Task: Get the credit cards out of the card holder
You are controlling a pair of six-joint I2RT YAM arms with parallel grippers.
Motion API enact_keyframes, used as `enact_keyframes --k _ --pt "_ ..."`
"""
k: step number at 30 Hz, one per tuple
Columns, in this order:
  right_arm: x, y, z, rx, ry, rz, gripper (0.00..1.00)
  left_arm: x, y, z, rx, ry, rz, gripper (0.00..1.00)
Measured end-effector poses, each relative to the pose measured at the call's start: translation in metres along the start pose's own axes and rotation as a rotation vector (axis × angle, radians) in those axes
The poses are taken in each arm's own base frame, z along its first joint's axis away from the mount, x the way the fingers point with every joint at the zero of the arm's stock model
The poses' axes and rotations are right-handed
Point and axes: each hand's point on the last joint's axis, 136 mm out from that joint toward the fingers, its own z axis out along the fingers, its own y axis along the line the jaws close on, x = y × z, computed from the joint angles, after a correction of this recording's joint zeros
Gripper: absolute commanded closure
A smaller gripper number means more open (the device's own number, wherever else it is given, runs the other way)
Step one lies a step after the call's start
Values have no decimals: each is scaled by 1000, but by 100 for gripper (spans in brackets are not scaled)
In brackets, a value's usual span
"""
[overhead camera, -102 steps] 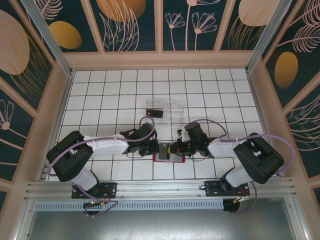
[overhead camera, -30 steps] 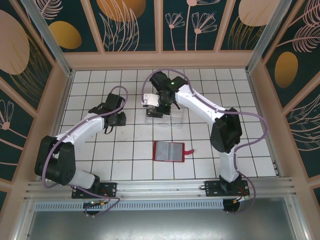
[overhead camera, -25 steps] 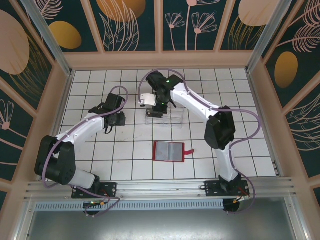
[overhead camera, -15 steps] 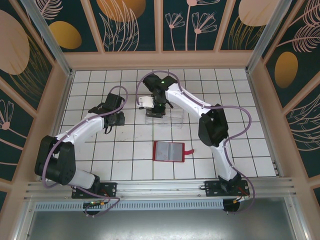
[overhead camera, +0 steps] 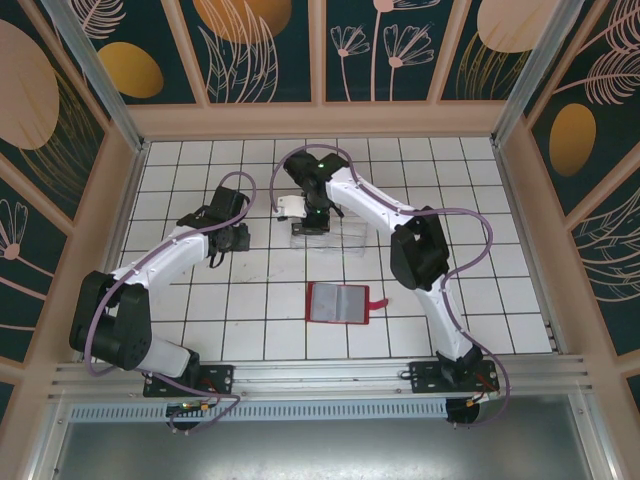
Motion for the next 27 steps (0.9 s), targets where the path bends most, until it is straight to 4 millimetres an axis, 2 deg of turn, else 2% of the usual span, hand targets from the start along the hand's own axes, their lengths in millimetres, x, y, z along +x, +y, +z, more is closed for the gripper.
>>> enact_keyframes --k 27 --pt "1 -3 -6 27 15 36 100 2 0 2 1 8 1 72"
